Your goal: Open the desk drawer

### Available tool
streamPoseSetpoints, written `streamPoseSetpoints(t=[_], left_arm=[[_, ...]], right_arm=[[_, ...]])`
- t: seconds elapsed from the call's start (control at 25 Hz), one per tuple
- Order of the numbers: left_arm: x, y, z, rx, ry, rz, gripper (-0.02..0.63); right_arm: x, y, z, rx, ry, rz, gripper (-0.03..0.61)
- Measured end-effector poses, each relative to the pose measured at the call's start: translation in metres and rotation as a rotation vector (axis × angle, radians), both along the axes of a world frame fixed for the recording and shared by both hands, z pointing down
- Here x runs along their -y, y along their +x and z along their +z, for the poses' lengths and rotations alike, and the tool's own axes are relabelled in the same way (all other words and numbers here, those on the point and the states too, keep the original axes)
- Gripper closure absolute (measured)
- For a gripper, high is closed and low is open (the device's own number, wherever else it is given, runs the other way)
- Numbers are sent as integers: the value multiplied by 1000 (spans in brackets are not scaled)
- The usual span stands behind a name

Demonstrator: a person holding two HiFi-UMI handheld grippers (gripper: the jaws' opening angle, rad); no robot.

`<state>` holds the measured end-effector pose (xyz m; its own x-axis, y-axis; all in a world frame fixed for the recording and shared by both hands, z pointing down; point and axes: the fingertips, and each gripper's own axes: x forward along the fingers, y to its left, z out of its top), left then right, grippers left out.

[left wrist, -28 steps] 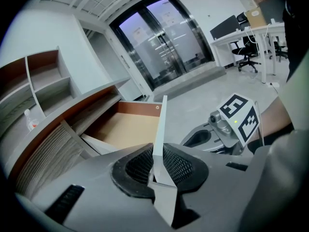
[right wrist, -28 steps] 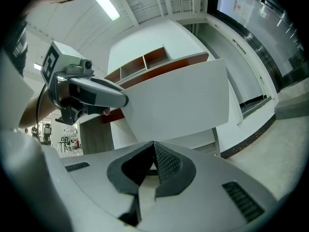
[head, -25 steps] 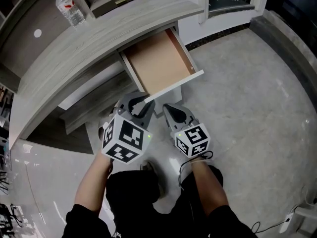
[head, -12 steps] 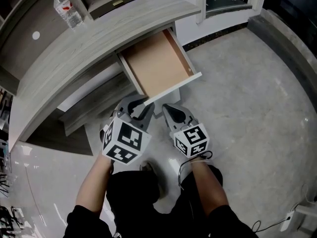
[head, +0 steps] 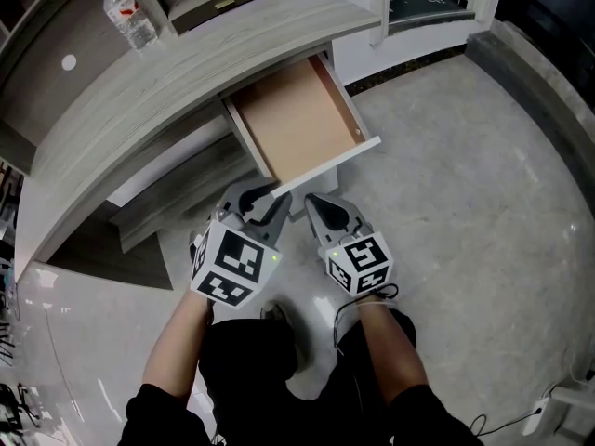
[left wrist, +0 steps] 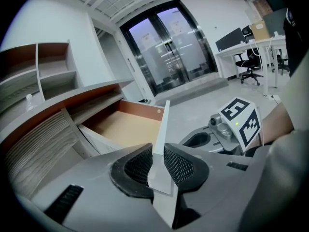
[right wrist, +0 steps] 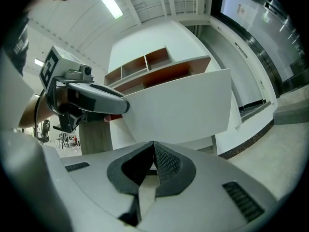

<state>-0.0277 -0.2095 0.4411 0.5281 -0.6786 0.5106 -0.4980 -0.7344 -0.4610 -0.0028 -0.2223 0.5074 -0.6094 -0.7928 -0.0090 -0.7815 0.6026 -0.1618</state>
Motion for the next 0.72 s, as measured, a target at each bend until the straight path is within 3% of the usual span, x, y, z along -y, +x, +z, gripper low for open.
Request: streamPoseSetpoints(t=[0.44, 0.72], left_arm=[[0, -1, -1, -17, 30, -16, 531], [-3, -6, -1, -42, 26, -28, 526]], right_arm=[[-4, -5, -18, -130, 83, 49, 572], [-5, -9, -22, -139, 94, 47, 572]])
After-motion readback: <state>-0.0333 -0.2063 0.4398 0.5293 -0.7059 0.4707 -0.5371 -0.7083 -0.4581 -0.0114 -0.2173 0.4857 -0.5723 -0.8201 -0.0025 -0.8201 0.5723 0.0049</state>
